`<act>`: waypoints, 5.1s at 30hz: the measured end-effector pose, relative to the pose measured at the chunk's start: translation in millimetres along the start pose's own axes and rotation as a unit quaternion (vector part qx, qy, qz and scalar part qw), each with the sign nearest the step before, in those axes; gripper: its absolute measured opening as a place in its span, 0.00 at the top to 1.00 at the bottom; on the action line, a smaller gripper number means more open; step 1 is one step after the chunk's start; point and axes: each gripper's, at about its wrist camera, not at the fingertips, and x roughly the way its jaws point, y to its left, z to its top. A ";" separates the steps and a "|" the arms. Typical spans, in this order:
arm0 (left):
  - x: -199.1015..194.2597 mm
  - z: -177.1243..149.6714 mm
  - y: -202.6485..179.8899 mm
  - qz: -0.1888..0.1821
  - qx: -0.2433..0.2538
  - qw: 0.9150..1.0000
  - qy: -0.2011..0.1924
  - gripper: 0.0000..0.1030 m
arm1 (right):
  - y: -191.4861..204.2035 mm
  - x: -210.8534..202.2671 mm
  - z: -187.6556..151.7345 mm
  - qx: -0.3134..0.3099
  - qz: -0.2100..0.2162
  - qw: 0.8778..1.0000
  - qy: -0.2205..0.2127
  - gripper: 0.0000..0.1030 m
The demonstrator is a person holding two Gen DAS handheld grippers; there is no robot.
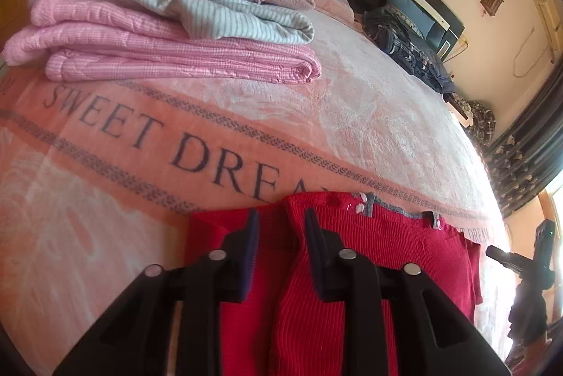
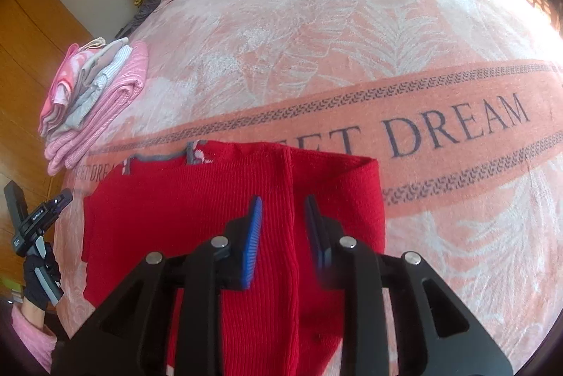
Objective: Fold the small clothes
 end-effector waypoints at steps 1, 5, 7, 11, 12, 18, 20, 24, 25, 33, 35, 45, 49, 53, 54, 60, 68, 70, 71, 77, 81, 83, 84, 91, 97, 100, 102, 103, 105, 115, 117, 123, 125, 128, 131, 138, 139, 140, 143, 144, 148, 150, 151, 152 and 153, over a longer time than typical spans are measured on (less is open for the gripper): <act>-11.3 -5.3 -5.4 0.010 0.009 1.000 0.002 0.42 | 1.8 -10.0 -11.8 -0.011 0.003 1.000 0.010 0.71; -47.6 -50.2 -16.8 0.003 0.016 1.000 0.013 0.23 | 3.5 -28.9 -66.9 -0.028 0.024 0.998 0.048 0.61; -50.5 -74.2 -16.8 -0.011 0.000 1.000 0.025 0.22 | 0.3 -27.3 -93.1 -0.028 0.041 0.997 0.065 0.61; -29.9 -111.7 -17.2 -0.015 -0.011 0.997 0.070 0.22 | -8.2 -13.1 -127.9 -0.023 0.047 0.994 0.097 0.61; -24.4 -117.6 -19.0 -0.004 -0.002 0.997 0.080 0.22 | -9.9 -8.9 -131.5 -0.023 0.047 0.993 0.105 0.61; -13.4 -128.0 -31.0 0.013 0.035 0.996 0.076 0.22 | -16.4 -9.4 -135.0 -0.022 0.086 0.990 0.106 0.94; -9.5 -131.2 -35.7 0.015 0.047 0.996 0.080 0.22 | -17.6 -15.7 -135.8 -0.027 0.090 0.990 0.105 0.94; -3.7 -139.2 -39.9 0.030 0.083 0.993 0.078 0.22 | -31.0 -8.7 -146.6 -0.037 0.057 0.989 0.129 0.96; -3.3 -140.5 -40.5 0.031 0.090 0.993 0.076 0.21 | -36.6 -5.8 -149.8 -0.027 0.068 0.989 0.129 0.96; -18.6 -130.5 -39.0 0.013 0.061 0.997 0.047 0.23 | -29.6 -30.1 -125.3 -0.037 0.076 0.993 0.087 0.77; -24.4 -122.0 -44.9 0.012 0.068 0.997 0.025 0.22 | -25.7 -31.8 -108.6 -0.030 0.079 0.994 0.067 0.74; 6.0 -114.1 -72.3 -0.003 0.060 0.998 0.029 0.21 | -13.4 30.2 -62.9 0.007 0.070 0.995 0.073 0.74; 15.4 -114.1 -68.1 0.004 0.060 0.998 0.033 0.21 | -10.0 27.0 -64.5 -0.011 0.056 0.996 0.072 0.95; 16.8 -113.1 -62.6 -0.002 0.058 0.998 0.037 0.21 | -26.2 25.8 -69.4 0.010 0.055 0.996 0.071 0.96; 17.1 -113.4 -61.1 -0.004 0.055 0.998 0.037 0.21 | -28.5 27.1 -71.2 0.014 0.058 0.996 0.072 0.96; 18.4 -116.7 -64.4 -0.002 0.066 0.997 0.031 0.16 | -26.5 26.0 -72.3 0.012 0.059 0.996 0.070 0.92; 10.1 -116.7 -56.1 -0.023 0.048 0.998 0.019 0.16 | -40.3 -12.4 -94.3 0.015 0.107 0.992 0.068 0.57; 8.0 -116.0 -53.0 -0.024 0.044 0.999 0.017 0.16 | -54.9 -11.1 -102.2 0.038 0.125 0.988 0.077 0.57; 7.9 -115.6 -51.9 -0.024 0.042 0.999 0.017 0.16 | -61.9 -7.5 -105.7 0.049 0.129 0.987 0.086 0.57; 9.8 -117.3 -51.5 -0.019 0.042 0.999 0.017 0.16 | -82.7 6.4 -107.6 0.089 0.183 0.975 0.085 0.58; 11.0 -118.6 -53.4 -0.018 0.049 0.998 0.016 0.14 | -85.0 14.0 -103.3 0.093 0.204 0.971 0.080 0.60; 11.3 -118.5 -53.3 -0.019 0.050 0.998 0.016 0.14 | -82.8 16.6 -100.7 0.090 0.206 0.971 0.079 0.61; 11.3 -118.1 -52.9 -0.021 0.049 0.998 0.016 0.14 | -81.1 17.7 -99.5 0.088 0.206 0.971 0.078 0.61; 12.4 -117.2 -51.2 -0.024 0.043 0.999 0.018 0.14 | -71.2 28.5 -93.5 0.086 0.215 0.970 0.072 0.61; 14.5 -117.9 -53.4 -0.022 0.051 0.998 0.019 0.11 | -65.2 38.0 -87.3 0.094 0.214 0.971 0.059 0.68; 14.8 -118.3 -53.7 -0.022 0.054 0.998 0.019 0.10 | -62.2 41.6 -85.7 0.095 0.210 0.972 0.054 0.76; 15.2 -118.4 -53.8 -0.024 0.054 0.998 0.020 0.10 | -60.0 41.6 -85.7 0.086 0.201 0.975 0.050 0.80; 15.3 -118.1 -53.3 -0.026 0.055 0.998 0.021 0.10 | -60.1 40.9 -86.1 0.083 0.198 0.975 0.049 0.81; 15.5 -117.4 -51.7 -0.031 0.055 0.998 0.022 0.10 | -60.9 40.4 -87.5 0.083 0.196 0.976 0.047 0.83; 16.2 -118.9 -49.6 -0.043 0.072 0.996 0.025 0.09 | -59.9 42.1 -89.9 0.087 0.182 0.979 0.044 0.84; 16.0 -118.9 -49.6 -0.044 0.076 0.996 0.026 0.09 | -55.2 39.9 -89.4 0.088 0.172 0.980 0.042 0.84; 11.6 -112.3 -43.2 -0.065 0.057 0.996 0.034 0.09 | -28.2 22.6 -77.8 0.074 0.148 0.986 0.037 0.84; 9.0 -110.1 -40.9 -0.074 0.049 0.995 0.036 0.09 | -15.0 16.8 -71.8 0.071 0.142 0.987 0.038 0.85; 3.2 -106.7 -38.2 -0.086 0.044 0.995 0.034 0.09 | 11.9 14.0 -63.2 0.055 0.115 0.990 0.053 0.85; -3.1 -103.1 -35.6 -0.096 0.045 0.994 0.028 0.09 | 44.1 11.9 -52.9 0.026 0.089 0.994 0.065 0.85; -13.5 -94.9 -22.8 -0.113 0.031 0.993 0.018 0.09 | 117.3 16.0 -35.5 -0.019 0.066 0.994 0.080 0.85; -14.8 -93.8 -20.8 -0.114 0.030 0.993 0.017 0.09 | 128.3 17.0 -34.2 -0.027 0.068 0.994 0.082 0.85; -16.1 -92.8 -18.8 -0.115 0.029 0.993 0.015 0.09 | 141.1 18.3 -32.9 -0.037 0.069 0.993 0.085 0.85; -19.9 -91.0 -11.0 -0.117 0.023 0.993 0.012 0.09 | 176.4 28.0 -33.0 -0.065 0.066 0.991 0.097 0.86; -20.6 -90.5 -7.8 -0.119 0.019 0.993 0.012 0.09 | 186.9 33.5 -34.4 -0.072 0.064 0.990 0.104 0.86; -22.7 -89.2 4.9 -0.120 0.006 0.993 0.011 0.09 | 218.2 61.3 -47.3 -0.099 0.043 0.985 0.132 0.86; -23.1 -88.9 10.5 -0.120 0.002 0.993 0.010 0.09 | 229.2 74.4 -55.3 -0.114 0.027 0.983 0.143 0.84; -23.2 -88.7 12.8 -0.119 0.001 0.993 0.010 0.09 | 233.7 80.5 -58.8 -0.120 0.021 0.982 0.148 0.82; -23.3 -88.8 15.1 -0.118 -0.001 0.993 0.010 0.09 | 238.8 85.1 -63.0 -0.127 0.020 0.980 0.153 0.79; -23.1 -88.9 17.2 -0.118 -0.003 0.993 0.010 0.09 | 243.3 87.6 -66.8 -0.133 0.024 0.979 0.155 0.71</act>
